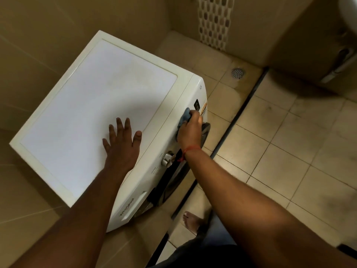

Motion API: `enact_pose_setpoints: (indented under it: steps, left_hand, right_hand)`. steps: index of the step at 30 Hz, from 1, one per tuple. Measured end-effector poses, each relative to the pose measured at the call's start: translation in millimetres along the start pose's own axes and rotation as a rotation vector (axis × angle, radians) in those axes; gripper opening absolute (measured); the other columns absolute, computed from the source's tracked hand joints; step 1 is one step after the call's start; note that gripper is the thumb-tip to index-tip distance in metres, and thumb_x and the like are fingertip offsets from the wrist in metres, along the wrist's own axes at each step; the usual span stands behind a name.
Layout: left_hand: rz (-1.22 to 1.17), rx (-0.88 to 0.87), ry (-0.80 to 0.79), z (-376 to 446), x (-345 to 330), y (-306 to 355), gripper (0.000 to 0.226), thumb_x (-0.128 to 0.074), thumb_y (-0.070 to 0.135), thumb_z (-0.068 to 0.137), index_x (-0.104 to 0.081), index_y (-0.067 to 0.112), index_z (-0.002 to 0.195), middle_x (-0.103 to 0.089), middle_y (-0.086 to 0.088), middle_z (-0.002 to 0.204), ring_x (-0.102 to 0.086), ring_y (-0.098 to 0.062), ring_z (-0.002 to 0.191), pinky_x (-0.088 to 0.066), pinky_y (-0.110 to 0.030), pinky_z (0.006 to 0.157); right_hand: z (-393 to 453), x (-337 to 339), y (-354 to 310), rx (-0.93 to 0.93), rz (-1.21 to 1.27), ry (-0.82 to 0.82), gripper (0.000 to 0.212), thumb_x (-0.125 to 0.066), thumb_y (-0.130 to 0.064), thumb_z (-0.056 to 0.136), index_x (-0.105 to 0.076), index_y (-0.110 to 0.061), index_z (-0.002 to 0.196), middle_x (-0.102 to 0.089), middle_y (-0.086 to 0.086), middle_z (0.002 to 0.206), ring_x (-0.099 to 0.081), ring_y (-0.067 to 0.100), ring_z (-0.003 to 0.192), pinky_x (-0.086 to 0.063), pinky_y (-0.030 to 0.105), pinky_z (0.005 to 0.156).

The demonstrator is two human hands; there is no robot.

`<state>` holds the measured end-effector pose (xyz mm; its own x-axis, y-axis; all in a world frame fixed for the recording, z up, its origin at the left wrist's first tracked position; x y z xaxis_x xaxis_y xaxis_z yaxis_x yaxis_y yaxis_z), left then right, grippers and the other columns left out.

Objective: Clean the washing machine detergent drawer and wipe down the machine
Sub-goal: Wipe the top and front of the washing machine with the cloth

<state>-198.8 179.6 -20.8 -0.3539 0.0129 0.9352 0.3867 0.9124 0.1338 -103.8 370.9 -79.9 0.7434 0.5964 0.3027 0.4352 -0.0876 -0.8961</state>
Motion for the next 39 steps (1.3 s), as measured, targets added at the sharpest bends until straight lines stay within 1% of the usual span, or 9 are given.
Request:
enact_pose_setpoints:
  steps: [4,6,11,18,24,29,34,37,39]
  left_hand:
    - [-0.009,0.028,-0.022,18,0,20,0.076,-0.005,0.062,0.090,0.002,0.026,0.156,0.011,-0.001,0.164,0.013,-0.025,0.150,0.002,-0.056,0.119]
    - [0.010,0.019,-0.022,25,2,31,0.076,-0.005,0.062,0.090,0.001,0.026,0.156,0.011,-0.001,0.164,0.012,-0.025,0.150,0.002,-0.056,0.119]
    - [0.049,-0.020,0.000,40,9,57,0.076,-0.006,0.062,0.090,-0.001,0.025,0.157,0.010,-0.002,0.164,0.012,-0.025,0.150,0.003,-0.057,0.118]
    - [0.055,-0.007,0.006,53,14,94,0.080,-0.003,0.065,0.086,0.002,0.026,0.156,0.012,-0.002,0.164,0.013,-0.025,0.150,0.002,-0.057,0.119]
    - [0.053,0.016,0.032,55,25,104,0.078,-0.001,0.064,0.087,0.003,0.027,0.156,0.011,-0.001,0.164,0.012,-0.025,0.151,0.001,-0.056,0.119]
    - [0.013,0.081,0.008,49,21,103,0.077,-0.003,0.063,0.088,0.002,0.027,0.156,0.010,0.000,0.164,0.012,-0.024,0.151,0.002,-0.055,0.119]
    - [0.026,0.099,-0.002,37,19,90,0.074,-0.007,0.061,0.091,0.000,0.026,0.156,0.009,0.001,0.164,0.011,-0.023,0.151,0.003,-0.055,0.119]
    - [0.006,0.123,-0.002,33,18,83,0.075,-0.007,0.062,0.090,-0.001,0.026,0.157,0.008,0.001,0.165,0.011,-0.022,0.151,0.003,-0.055,0.119]
    - [0.013,0.129,-0.016,32,14,80,0.076,-0.007,0.063,0.090,-0.001,0.027,0.156,0.006,0.001,0.165,0.010,-0.023,0.151,0.002,-0.055,0.119]
  right_hand:
    - [-35,-9,5,0.155,-0.029,-0.148,0.027,-0.045,-0.007,0.095,-0.049,-0.016,0.120,-0.046,0.001,0.121,-0.055,0.014,0.100,-0.049,0.028,0.086]
    - [-11,-3,2,0.186,-0.011,-0.105,0.024,-0.043,-0.007,0.094,-0.050,-0.019,0.114,-0.047,0.002,0.116,-0.057,0.017,0.095,-0.052,0.034,0.083]
    - [101,32,-27,0.051,-0.012,0.036,0.030,-0.041,-0.001,0.094,-0.051,-0.006,0.122,-0.047,0.011,0.121,-0.052,0.022,0.102,-0.045,0.035,0.091]
    - [54,19,-17,0.154,-0.041,-0.116,0.028,-0.045,-0.009,0.098,-0.046,-0.009,0.126,-0.044,0.007,0.126,-0.049,0.019,0.106,-0.042,0.031,0.098]
    - [131,34,-28,-0.033,-0.038,0.030,0.033,-0.040,-0.006,0.097,-0.048,-0.007,0.130,-0.046,0.013,0.128,-0.050,0.030,0.110,-0.041,0.037,0.098]
    - [109,32,-38,0.253,-0.088,0.040,0.026,-0.049,-0.007,0.096,-0.057,-0.011,0.121,-0.048,0.010,0.122,-0.047,0.026,0.106,-0.043,0.031,0.090]
    - [155,30,19,-0.279,-0.009,-0.061,0.036,-0.033,-0.010,0.102,-0.049,-0.007,0.135,-0.046,0.016,0.131,-0.052,0.032,0.114,-0.040,0.029,0.095]
    - [155,30,21,-0.310,-0.005,-0.097,0.040,-0.034,-0.007,0.101,-0.049,-0.009,0.137,-0.045,0.015,0.133,-0.052,0.029,0.117,-0.036,0.021,0.091]
    - [144,31,8,-0.212,0.007,-0.059,0.039,-0.038,-0.012,0.102,-0.048,-0.012,0.139,-0.044,0.009,0.136,-0.050,0.023,0.120,-0.034,0.019,0.095]
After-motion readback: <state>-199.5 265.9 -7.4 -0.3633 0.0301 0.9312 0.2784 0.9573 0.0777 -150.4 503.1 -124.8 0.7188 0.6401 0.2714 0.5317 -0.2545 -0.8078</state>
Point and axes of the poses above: each hand's wrist, its own z-axis towards the middle knuckle, its own x-axis out of the back of the hand, y = z × x, the point moved 5 cm from there along z, towards the middle knuckle
